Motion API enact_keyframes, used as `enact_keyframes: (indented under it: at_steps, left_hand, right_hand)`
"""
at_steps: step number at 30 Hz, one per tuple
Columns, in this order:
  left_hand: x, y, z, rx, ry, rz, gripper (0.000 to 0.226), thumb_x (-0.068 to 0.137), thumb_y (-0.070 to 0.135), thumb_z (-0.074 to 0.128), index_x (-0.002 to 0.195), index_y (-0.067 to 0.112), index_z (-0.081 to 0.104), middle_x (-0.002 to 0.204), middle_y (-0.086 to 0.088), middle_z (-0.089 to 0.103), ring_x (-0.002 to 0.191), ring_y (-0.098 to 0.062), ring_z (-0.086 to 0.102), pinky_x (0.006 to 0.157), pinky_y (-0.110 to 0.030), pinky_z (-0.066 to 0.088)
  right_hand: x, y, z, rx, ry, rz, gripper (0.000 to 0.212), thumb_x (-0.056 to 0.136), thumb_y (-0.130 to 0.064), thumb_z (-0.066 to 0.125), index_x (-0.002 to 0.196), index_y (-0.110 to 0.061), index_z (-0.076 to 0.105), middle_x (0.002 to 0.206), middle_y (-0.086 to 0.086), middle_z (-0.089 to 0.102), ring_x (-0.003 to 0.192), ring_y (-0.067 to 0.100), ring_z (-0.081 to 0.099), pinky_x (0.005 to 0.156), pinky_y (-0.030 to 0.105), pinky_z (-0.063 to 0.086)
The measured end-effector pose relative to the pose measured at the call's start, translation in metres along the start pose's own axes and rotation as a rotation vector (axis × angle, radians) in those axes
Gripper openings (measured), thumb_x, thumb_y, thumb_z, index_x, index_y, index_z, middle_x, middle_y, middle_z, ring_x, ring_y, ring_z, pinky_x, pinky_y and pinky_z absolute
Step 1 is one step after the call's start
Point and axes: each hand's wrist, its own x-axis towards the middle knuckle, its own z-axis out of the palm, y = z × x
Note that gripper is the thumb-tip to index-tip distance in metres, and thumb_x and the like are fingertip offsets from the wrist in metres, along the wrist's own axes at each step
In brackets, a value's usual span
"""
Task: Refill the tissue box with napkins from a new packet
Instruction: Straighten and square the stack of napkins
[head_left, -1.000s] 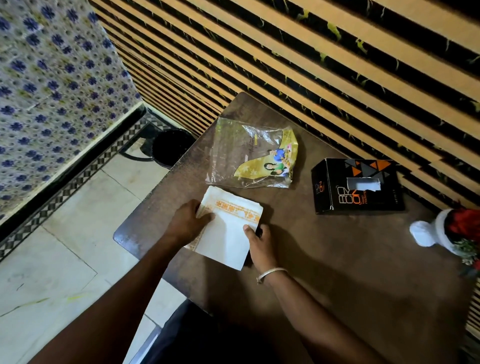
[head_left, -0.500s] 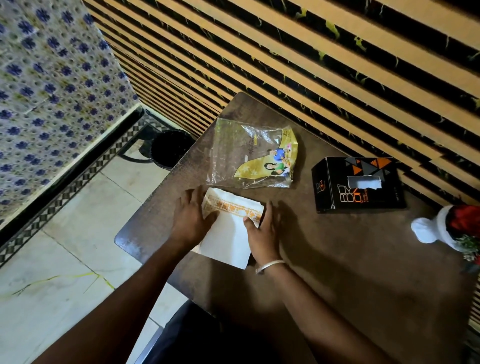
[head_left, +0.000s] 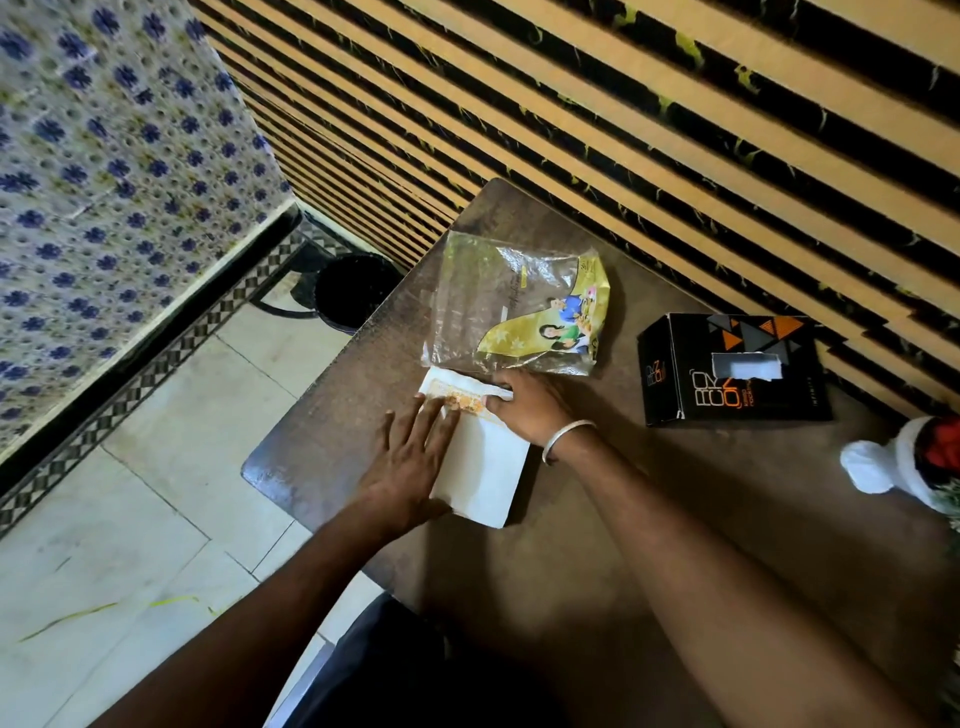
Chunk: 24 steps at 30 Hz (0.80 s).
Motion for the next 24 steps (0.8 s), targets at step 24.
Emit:
enact_keyframes:
  at_steps: [24]
  left_hand:
    - [-0.015, -0.003, 0.019, -0.143, 0.064, -0.017, 0.114, 0.080, 0.050, 0.071, 0.159, 0.012, -0.001, 0.167, -0.015, -0.002, 0.153, -0.036, -0.010, 0.122, -0.060, 0.006]
  right_hand:
    - [-0.006, 0.008, 0.007, 0.160, 0.008, -0.020, 0.042, 0.092, -0.014, 0.063, 0.133, -0.011, 0.060, 0.134, 0.010, 0.064, 0.123, 0.027, 0.059, 0.102, 0.035, 0.046]
